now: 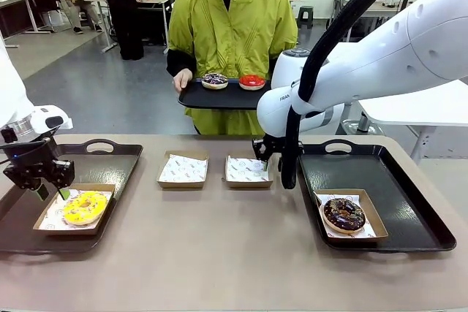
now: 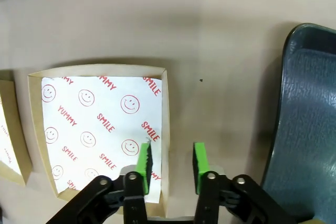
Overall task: Individually package the donuts and arrange them on the tray.
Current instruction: Place the picked Paper togo box on the Handle tray while simultaneously picking up another Paper togo box from the table with the other hand.
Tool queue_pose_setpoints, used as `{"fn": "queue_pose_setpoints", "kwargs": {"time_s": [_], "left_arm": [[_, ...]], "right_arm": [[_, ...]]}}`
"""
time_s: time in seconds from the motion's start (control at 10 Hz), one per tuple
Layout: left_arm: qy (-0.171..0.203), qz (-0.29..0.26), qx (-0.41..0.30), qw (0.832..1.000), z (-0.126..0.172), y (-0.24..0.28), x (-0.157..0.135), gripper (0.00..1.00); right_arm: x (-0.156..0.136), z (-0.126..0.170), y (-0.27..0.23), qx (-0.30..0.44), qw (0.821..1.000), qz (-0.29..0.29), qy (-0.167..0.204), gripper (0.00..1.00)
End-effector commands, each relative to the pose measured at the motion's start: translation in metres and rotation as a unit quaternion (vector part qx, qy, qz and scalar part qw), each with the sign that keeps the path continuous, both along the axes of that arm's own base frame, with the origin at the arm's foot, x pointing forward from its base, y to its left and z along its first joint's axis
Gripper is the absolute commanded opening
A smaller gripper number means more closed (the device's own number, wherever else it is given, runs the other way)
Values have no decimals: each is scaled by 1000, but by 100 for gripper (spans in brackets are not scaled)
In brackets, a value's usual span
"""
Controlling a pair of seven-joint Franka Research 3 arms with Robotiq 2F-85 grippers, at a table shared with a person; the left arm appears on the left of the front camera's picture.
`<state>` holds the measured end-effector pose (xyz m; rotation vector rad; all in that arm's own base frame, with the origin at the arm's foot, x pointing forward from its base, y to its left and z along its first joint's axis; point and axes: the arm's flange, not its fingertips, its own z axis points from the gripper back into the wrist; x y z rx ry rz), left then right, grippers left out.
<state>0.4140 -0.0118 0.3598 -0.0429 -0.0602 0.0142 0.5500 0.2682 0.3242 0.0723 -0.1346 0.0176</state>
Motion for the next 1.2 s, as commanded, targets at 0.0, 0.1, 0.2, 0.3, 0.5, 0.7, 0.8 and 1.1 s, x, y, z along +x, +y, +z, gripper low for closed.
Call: {"fn": "queue_pose_setpoints", "kwargs": {"time_s": [0.0,0.1,0.2,0.3,0.5,0.7,0.8,1.1], "left_arm": [[-1,-11,-16,1000,-1,2,-2,100],[-2,-12,-18,1000,0,2,-2,99],[-3,-13,-20,1000,1,2,-2,100],[-4,-13,-23,1000,2,2,-2,100],[-3,-13,-32,999,9,2,-4,100],[7,-8,-67,998,21,10,-5,100],[13,-12,-111,994,36,16,-10,100],[-7,-32,-320,947,94,60,-33,100]], "right_arm": [[7,0,7,-11,1000,-15,3,3],[7,0,7,-10,1000,-17,4,0],[7,0,6,-8,1000,-21,3,0],[7,0,6,-7,1000,-26,2,0],[6,4,7,-4,1000,-28,-2,0],[-3,25,9,17,1000,-14,3,0],[-7,47,9,27,1000,-4,-5,0],[-9,127,18,61,997,3,-37,0]]}}
